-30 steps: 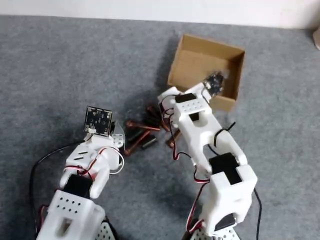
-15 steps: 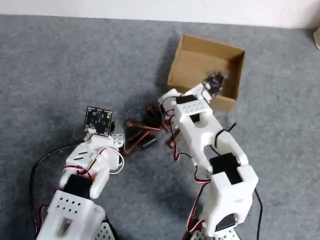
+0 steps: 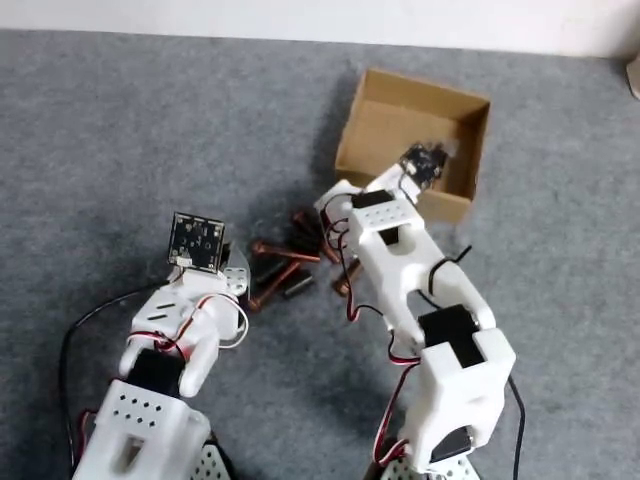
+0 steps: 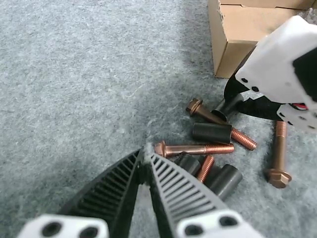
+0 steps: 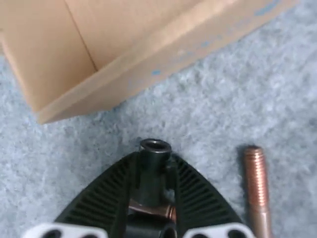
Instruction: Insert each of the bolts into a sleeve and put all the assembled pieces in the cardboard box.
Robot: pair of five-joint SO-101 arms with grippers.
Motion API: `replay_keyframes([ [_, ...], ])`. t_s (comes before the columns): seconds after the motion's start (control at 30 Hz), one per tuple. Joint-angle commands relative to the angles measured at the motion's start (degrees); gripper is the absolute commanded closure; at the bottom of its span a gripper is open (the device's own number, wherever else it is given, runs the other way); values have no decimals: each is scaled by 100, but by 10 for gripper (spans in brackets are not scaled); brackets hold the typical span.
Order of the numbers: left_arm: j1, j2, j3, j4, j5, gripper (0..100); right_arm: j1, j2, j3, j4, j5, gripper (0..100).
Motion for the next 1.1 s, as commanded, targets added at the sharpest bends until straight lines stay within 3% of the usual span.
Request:
replay_keyframes([
  [0.0, -66, -48, -75, -132, -18, 993, -171, 198, 154, 127, 158, 961],
  [0.23, -66, -48, -75, -132, -18, 993, -171, 198, 154, 136, 176, 958],
  [0.43, -66, -48, -75, -132, -18, 993, -180, 207, 154, 136, 132, 871],
  [0.77, -66, -48, -75, -132, -18, 993, -180, 215, 154, 136, 132, 873],
  [0.93, -66, -48, -75, -132, -18, 993, -180, 215, 154, 136, 176, 994],
  [1.07, -66, -48, -75, -132, -18, 993, -189, 215, 154, 136, 176, 995],
])
